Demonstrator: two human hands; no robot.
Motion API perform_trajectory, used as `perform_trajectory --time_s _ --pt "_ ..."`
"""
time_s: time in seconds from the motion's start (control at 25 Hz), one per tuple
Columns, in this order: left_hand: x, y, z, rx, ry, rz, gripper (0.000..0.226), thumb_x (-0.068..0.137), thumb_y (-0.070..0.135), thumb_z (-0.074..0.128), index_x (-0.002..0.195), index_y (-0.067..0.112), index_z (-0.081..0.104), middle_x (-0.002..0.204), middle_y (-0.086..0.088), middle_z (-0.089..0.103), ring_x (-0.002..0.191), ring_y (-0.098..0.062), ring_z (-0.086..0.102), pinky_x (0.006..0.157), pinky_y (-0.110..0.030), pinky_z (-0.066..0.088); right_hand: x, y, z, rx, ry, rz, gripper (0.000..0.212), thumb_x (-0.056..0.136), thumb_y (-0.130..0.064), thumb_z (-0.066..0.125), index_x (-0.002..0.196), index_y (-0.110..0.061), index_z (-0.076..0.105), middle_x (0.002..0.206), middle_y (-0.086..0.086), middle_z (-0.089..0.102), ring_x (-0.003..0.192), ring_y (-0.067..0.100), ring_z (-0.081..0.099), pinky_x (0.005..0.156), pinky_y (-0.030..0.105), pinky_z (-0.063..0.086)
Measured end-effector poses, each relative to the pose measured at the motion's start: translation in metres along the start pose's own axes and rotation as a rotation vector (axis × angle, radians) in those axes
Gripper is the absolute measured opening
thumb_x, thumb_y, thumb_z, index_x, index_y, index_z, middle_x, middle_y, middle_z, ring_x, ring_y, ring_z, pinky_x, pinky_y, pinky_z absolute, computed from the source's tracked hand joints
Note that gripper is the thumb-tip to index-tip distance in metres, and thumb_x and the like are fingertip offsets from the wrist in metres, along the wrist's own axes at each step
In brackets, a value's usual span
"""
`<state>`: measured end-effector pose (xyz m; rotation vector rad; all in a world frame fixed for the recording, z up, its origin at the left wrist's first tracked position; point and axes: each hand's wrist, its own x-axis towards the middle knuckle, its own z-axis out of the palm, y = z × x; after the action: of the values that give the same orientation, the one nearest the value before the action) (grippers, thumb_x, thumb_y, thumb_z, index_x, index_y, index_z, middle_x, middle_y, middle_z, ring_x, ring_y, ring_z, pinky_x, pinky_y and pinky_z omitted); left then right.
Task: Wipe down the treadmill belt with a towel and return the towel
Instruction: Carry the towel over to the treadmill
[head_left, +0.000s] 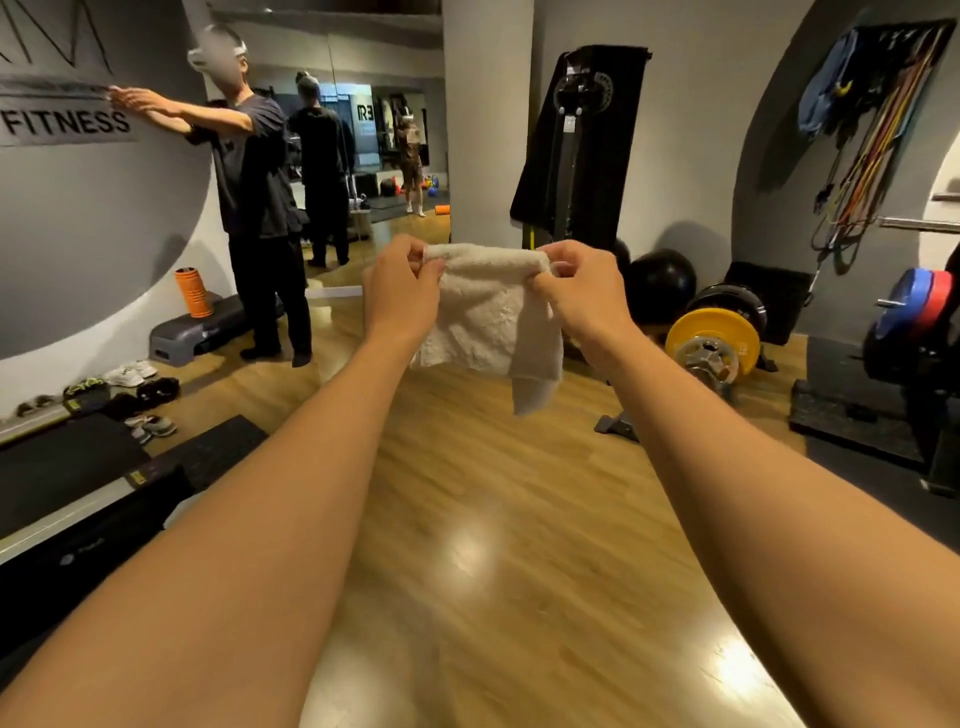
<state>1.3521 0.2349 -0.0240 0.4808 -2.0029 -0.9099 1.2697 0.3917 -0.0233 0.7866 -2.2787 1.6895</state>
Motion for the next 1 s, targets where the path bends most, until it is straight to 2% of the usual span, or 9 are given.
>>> perform_trajectory --time_s 0.2,0.4,0.56,0.64,0.72,0.8,0.84,0.92,1.0 --pt "0.100 -0.038 0.036 0.064 0.092 0.004 0.012 0.093 0.021 0.058 0.102 0.013 0.061 0.090 0.000 0.061 0.085 -0.019 0.060 0.076 -0.041 0.055 0.123 0.021 0.065 0.113 -0.030 0.003 0.020 0.088 -0.016 0.063 0.104 -0.026 0.066 0.099 -0.008 0.064 0.097 0.010 0.058 0.081 0.027 0.051" --pt "0.212 -0.116 0.070 0.083 0.220 -0.030 0.025 0.092 0.012 0.059 0.116 0.016 0.054 0.090 0.000 0.061 0.084 -0.017 0.060 0.068 -0.031 0.050 0.230 0.059 0.164 0.191 -0.008 -0.016 0.018 0.083 -0.016 0.069 0.099 -0.022 0.062 0.083 -0.018 0.055 0.076 -0.002 0.053 0.066 0.013 0.045" --pt "0.304 -0.175 0.098 0.122 0.292 -0.012 0.018 0.090 0.002 0.055 0.103 0.012 0.051 0.086 -0.002 0.058 0.077 -0.015 0.055 0.057 -0.024 0.043 0.313 0.077 0.231 0.153 0.063 -0.143 0.023 0.085 -0.014 0.068 0.105 -0.022 0.060 0.081 -0.022 0.052 0.072 -0.008 0.052 0.058 0.005 0.045" --pt "0.355 -0.198 0.113 0.141 0.313 0.003 0.017 0.088 -0.001 0.056 0.101 0.010 0.052 0.086 -0.003 0.057 0.077 -0.015 0.054 0.055 -0.023 0.040 0.360 0.085 0.264 0.120 0.071 -0.223 0.017 0.088 -0.016 0.064 0.101 -0.023 0.055 0.079 -0.020 0.054 0.071 -0.002 0.057 0.059 0.012 0.049" --pt "0.398 -0.220 0.131 0.150 0.350 -0.031 0.018 0.088 -0.004 0.053 0.099 0.011 0.050 0.086 -0.003 0.057 0.079 -0.018 0.055 0.060 -0.027 0.044 0.405 0.098 0.297 0.061 0.071 -0.297 0.013 0.090 -0.015 0.060 0.098 -0.024 0.053 0.085 -0.012 0.059 0.077 0.011 0.062 0.061 0.030 0.056" --pt "0.439 -0.244 0.148 0.159 0.378 -0.037 0.021 0.086 -0.007 0.049 0.095 0.012 0.050 0.083 -0.003 0.056 0.079 -0.021 0.054 0.064 -0.033 0.045 0.449 0.113 0.328 0.024 0.078 -0.344 0.014 0.089 -0.013 0.058 0.096 -0.024 0.052 0.091 -0.004 0.062 0.081 0.016 0.062 0.062 0.034 0.057" --pt "0.460 -0.258 0.158 0.177 0.386 -0.033 0.024 0.084 -0.009 0.047 0.093 0.013 0.051 0.082 -0.002 0.056 0.078 -0.021 0.054 0.064 -0.033 0.044 0.473 0.122 0.345 0.018 0.080 -0.357 0.014 0.089 -0.012 0.058 0.095 -0.023 0.052 0.091 -0.001 0.063 0.080 0.016 0.061 0.061 0.029 0.055" --pt "0.501 -0.288 0.177 0.190 0.396 -0.032 0.030 0.082 -0.011 0.045 0.089 0.015 0.055 0.084 0.000 0.057 0.079 -0.018 0.053 0.059 -0.028 0.042 0.518 0.142 0.377 0.049 0.075 -0.399 0.012 0.088 -0.008 0.060 0.094 -0.015 0.053 0.089 0.003 0.063 0.078 0.015 0.059 0.056 0.010 0.046" --pt "0.544 -0.320 0.196 0.152 0.416 -0.035 0.029 0.088 -0.006 0.048 0.089 0.019 0.063 0.090 0.002 0.062 0.083 -0.013 0.056 0.062 -0.028 0.049 0.561 0.161 0.409 0.081 0.038 -0.439 0.009 0.088 -0.007 0.061 0.093 -0.011 0.054 0.089 0.005 0.061 0.076 0.014 0.057 0.054 0.003 0.039"
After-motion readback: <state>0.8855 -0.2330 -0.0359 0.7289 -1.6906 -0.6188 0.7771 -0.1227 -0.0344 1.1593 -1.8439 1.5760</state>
